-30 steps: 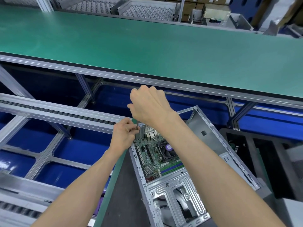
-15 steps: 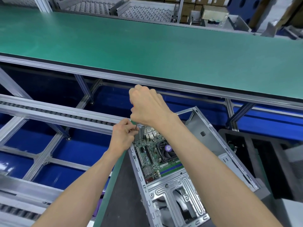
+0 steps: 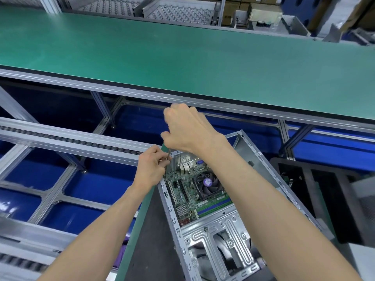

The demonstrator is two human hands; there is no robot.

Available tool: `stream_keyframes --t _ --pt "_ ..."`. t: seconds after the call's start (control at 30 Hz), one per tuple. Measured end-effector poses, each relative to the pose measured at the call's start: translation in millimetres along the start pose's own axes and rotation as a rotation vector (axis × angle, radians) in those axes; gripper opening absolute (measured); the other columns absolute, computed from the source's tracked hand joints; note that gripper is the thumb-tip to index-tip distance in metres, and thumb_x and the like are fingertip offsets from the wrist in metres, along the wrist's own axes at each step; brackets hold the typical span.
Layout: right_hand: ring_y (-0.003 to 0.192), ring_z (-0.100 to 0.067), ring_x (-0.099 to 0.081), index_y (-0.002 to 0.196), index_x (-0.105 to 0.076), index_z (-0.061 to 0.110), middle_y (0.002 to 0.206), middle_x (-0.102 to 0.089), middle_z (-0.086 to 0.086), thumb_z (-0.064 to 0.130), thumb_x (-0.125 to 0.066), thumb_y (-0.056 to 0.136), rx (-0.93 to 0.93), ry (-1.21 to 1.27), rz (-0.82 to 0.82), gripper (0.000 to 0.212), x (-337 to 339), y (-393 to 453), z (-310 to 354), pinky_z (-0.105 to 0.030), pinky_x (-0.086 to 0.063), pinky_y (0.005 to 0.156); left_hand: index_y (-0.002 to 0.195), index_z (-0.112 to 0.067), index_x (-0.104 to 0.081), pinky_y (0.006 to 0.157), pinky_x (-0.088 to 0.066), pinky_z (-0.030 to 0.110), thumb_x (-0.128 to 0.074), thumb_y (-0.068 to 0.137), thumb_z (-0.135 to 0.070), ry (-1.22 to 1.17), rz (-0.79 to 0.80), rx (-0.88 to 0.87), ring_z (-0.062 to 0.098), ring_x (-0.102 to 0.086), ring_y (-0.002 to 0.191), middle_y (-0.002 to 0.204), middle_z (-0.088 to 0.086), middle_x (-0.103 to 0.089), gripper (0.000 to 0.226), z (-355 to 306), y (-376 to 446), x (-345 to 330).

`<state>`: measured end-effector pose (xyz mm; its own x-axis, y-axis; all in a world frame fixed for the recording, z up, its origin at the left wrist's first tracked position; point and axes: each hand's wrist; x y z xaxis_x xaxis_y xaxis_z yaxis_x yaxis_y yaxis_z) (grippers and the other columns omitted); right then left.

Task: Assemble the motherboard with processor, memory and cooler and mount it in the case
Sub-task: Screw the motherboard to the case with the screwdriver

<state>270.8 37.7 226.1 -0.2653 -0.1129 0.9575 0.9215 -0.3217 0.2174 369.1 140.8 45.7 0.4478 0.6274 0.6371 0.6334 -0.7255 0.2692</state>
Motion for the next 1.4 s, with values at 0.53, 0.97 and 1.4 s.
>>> stream_keyframes --t 0.53,0.97,1.4 --pt "0.088 -0.031 -0.054 0.098 -0.058 0.01 0.099 -0.056 -0.006 0.012 -0.062 0.076 -0.018 0.103 0.075 0.022 -1 3 -6 -0.041 -0.049 0.074 0.072 -0.025 -0.054 0.068 -0.035 0.005 -0.066 0.085 0.007 0.02 0.059 -0.043 -0.004 -0.053 0.083 0.09 0.001 -0.057 0.037 0 3 2" --pt "0.087 -0.029 -0.056 0.095 -0.06 0.01 0.097 -0.059 -0.005 0.008 -0.062 0.074 0.023 0.112 0.13 0.021 5 2 -3 -0.038 -0.048 0.072 0.071 -0.021 -0.06 0.071 -0.043 0.019 -0.064 0.087 0.009 -0.03 0.085 -0.013 -0.001 -0.054 0.084 0.088 0.003 -0.058 0.035 4 4 -1" --pt "0.083 -0.03 -0.054 0.093 -0.057 0.009 0.095 -0.055 -0.007 0.012 -0.059 0.074 0.054 0.08 0.113 0.019 4 7 1 -0.037 -0.047 0.067 0.07 0.006 -0.059 0.069 -0.036 0.001 -0.058 0.086 0.019 -0.004 0.049 -0.013 -0.018 -0.053 0.084 0.088 0.016 -0.056 0.021 -3 2 -2"
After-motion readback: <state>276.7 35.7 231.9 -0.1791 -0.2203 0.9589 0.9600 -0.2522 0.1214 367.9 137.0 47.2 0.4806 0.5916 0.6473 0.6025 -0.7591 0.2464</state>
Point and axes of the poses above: each hand's wrist, its own y-axis towards the middle knuckle, its own x-axis out of the back of the hand, z = x × y
